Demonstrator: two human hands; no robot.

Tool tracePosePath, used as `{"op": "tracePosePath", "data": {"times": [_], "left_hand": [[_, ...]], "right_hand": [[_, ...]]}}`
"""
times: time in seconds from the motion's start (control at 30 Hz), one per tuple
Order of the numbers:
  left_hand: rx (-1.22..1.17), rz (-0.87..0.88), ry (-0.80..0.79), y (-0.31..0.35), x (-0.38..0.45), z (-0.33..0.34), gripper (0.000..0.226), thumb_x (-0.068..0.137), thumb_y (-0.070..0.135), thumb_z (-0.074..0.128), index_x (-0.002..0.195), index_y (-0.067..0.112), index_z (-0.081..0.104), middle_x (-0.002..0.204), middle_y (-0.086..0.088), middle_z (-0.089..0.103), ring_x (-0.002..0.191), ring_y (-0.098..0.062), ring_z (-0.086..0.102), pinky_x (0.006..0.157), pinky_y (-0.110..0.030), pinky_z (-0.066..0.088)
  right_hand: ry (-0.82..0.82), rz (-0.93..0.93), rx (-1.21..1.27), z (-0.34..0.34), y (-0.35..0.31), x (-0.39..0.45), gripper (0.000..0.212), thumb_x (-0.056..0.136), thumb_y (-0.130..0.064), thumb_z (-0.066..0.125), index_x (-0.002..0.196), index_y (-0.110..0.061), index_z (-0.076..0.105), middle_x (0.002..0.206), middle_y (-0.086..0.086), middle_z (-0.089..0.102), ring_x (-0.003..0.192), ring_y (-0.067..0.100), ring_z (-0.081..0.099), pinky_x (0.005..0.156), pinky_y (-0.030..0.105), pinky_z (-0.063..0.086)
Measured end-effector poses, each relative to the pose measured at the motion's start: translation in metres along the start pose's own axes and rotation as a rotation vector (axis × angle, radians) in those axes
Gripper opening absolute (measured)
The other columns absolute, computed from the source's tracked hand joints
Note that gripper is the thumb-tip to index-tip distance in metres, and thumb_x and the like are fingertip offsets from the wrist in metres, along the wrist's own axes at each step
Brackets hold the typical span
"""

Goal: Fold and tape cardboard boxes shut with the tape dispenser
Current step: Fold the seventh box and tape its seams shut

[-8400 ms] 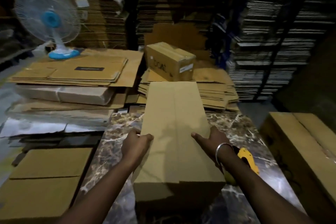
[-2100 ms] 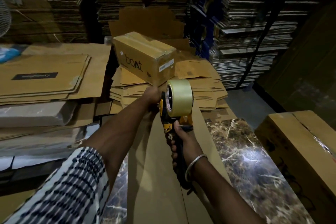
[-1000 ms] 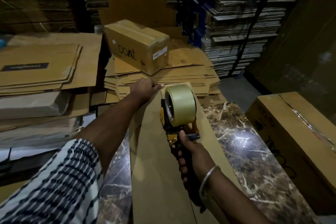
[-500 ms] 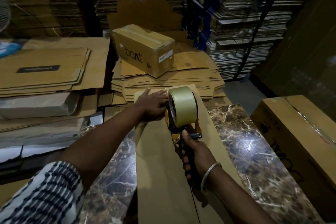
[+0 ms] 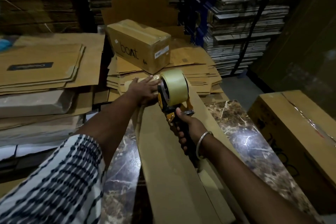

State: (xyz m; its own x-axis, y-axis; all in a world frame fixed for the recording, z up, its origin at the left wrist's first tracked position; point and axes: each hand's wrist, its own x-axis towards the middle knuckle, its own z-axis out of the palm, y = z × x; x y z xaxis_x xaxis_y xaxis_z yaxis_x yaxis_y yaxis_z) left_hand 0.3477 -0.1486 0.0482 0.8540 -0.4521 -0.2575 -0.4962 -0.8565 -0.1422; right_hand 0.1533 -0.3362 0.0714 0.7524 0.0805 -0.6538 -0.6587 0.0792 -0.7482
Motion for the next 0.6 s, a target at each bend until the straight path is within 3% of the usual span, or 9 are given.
{"op": "tracePosePath", "data": {"times": [0.2,0.33,0.5,0.6], "left_hand": [[0.01,0.004,0.025,0.004,-0.004,-0.001,0.065,0.098,0.069,0.018,0.157,0.045,0.002,0.166,0.019,-0.006,0.154,-0.016,-0.005,0.117,-0.065,0.009],[-0.016,0.012,0.08,0.005,-0.008,0.002,0.066,0.095,0.074,0.011,0.154,0.051,-0.007,0.165,0.022,-0.008,0.155,-0.017,-0.003,0.116,-0.066,0.008],[-0.062,-0.037,0.157,0.024,-0.023,0.005,0.064,0.1,0.065,0.012,0.157,0.042,-0.005,0.167,0.013,-0.004,0.155,-0.019,-0.003,0.118,-0.059,0.01],[-0.166,0.071,0.167,0.045,-0.045,0.013,0.059,0.103,0.056,0.022,0.158,0.038,0.008,0.167,0.012,0.003,0.154,-0.016,-0.001,0.122,-0.053,0.013]], "right_hand": [[-0.039,0.031,-0.011,-0.016,0.027,-0.032,0.068,0.066,-0.082,0.067,0.068,-0.017,0.048,0.058,0.0,0.033,0.044,0.017,0.023,0.045,0.024,0.019],[-0.001,0.031,0.011,-0.025,0.054,-0.059,0.064,0.065,-0.08,0.069,0.063,-0.02,0.046,0.059,0.002,0.035,0.045,0.018,0.024,0.046,0.025,0.021],[-0.002,0.049,0.035,-0.027,0.053,-0.059,0.064,0.059,-0.078,0.068,0.062,-0.017,0.048,0.057,0.003,0.038,0.044,0.019,0.027,0.044,0.024,0.023],[-0.011,0.048,0.021,-0.028,0.052,-0.056,0.064,0.059,-0.078,0.068,0.061,-0.017,0.048,0.057,0.003,0.037,0.044,0.019,0.028,0.045,0.024,0.023]]}}
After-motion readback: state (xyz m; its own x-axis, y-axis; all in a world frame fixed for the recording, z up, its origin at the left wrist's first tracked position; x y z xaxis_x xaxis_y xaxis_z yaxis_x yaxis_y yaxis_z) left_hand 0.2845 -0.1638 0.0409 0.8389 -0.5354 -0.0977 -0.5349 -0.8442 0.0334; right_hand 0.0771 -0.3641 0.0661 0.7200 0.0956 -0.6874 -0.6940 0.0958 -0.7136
